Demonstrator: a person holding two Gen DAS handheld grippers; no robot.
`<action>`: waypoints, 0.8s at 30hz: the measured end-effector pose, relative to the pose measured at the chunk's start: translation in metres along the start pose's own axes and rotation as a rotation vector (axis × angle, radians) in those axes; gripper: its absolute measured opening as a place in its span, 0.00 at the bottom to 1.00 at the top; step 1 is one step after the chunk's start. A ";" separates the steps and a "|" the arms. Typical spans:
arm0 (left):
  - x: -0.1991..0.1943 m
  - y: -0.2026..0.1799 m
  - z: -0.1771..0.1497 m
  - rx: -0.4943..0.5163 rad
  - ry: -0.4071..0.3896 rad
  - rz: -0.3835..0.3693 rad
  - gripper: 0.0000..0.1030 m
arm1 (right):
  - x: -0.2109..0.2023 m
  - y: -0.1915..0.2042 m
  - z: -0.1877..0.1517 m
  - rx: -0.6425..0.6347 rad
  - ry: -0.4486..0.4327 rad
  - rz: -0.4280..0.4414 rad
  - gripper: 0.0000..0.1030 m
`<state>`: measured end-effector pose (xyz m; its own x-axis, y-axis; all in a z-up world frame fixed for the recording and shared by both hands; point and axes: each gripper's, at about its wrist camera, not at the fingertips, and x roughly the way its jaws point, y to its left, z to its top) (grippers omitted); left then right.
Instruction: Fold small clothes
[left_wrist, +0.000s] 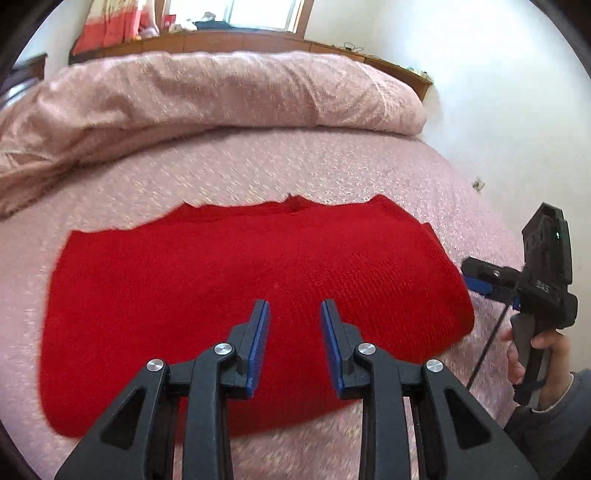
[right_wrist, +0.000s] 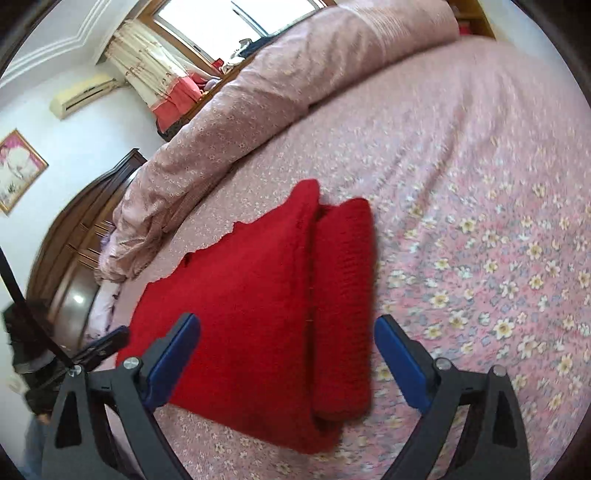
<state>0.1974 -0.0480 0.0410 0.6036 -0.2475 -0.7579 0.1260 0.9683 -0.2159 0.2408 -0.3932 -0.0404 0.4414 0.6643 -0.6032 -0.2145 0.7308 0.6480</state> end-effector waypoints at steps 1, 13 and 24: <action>0.008 0.000 0.003 0.003 0.021 -0.013 0.21 | 0.008 -0.008 0.000 0.027 0.049 0.045 0.95; 0.037 0.023 0.002 -0.078 0.072 -0.104 0.21 | 0.058 0.004 0.022 -0.018 0.091 0.197 0.96; 0.032 0.029 0.000 -0.107 0.080 -0.106 0.09 | 0.083 -0.003 0.025 0.115 0.145 0.239 0.33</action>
<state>0.2202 -0.0274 0.0106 0.5263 -0.3540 -0.7731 0.0987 0.9285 -0.3580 0.2998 -0.3441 -0.0804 0.2595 0.8369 -0.4820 -0.1932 0.5340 0.8231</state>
